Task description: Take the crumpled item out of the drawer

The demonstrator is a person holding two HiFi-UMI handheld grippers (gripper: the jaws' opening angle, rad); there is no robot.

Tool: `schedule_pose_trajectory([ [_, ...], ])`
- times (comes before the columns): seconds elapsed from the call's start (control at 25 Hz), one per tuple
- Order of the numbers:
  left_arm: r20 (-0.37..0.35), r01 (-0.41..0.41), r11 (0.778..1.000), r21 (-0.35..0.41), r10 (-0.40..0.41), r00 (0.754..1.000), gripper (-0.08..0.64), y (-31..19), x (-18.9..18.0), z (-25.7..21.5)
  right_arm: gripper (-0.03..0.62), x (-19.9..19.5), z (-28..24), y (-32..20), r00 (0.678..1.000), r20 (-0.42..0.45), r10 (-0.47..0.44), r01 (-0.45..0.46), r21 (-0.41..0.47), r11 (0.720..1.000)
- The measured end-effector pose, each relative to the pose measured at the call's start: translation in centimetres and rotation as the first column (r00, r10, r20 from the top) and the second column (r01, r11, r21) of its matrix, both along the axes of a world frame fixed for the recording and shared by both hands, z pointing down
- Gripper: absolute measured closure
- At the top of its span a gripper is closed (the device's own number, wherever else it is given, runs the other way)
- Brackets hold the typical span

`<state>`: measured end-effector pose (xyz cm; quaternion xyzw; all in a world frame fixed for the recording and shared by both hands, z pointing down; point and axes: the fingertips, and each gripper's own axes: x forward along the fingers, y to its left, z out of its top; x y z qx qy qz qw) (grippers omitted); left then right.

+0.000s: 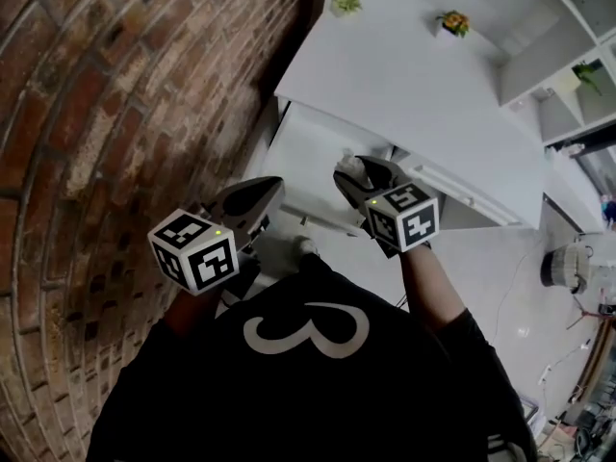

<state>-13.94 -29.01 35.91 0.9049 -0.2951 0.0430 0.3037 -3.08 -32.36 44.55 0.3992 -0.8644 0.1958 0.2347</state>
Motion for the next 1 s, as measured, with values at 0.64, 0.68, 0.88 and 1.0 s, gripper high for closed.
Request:
schedule_pose_trajectory([
  [0.64,-0.044,-0.092,0.986,0.139,0.099,0.994,0.557,6.0,0.4,-6.2,0.394,-1.8,-13.6,10.2,0.979,0.202,-0.034,-0.021,0.264,0.964],
  [0.68,-0.044,-0.1,0.984,0.145,0.108,0.993,0.557,6.5,0.5,-6.5,0.394,-1.9,-14.2,10.8,0.975,0.217,-0.038,-0.024,0.274,0.961],
  [0.88,-0.047,-0.127,0.974,0.186,0.138,0.989,0.557,8.7,0.3,-8.0,0.394,-2.6,-16.2,13.6,0.961,0.272,-0.05,-0.037,0.306,0.951],
  [1.0,-0.053,-0.134,0.971,0.2,0.147,0.988,0.557,9.5,0.2,-8.7,0.394,-3.0,-17.2,14.5,0.952,0.3,-0.063,-0.04,0.325,0.945],
])
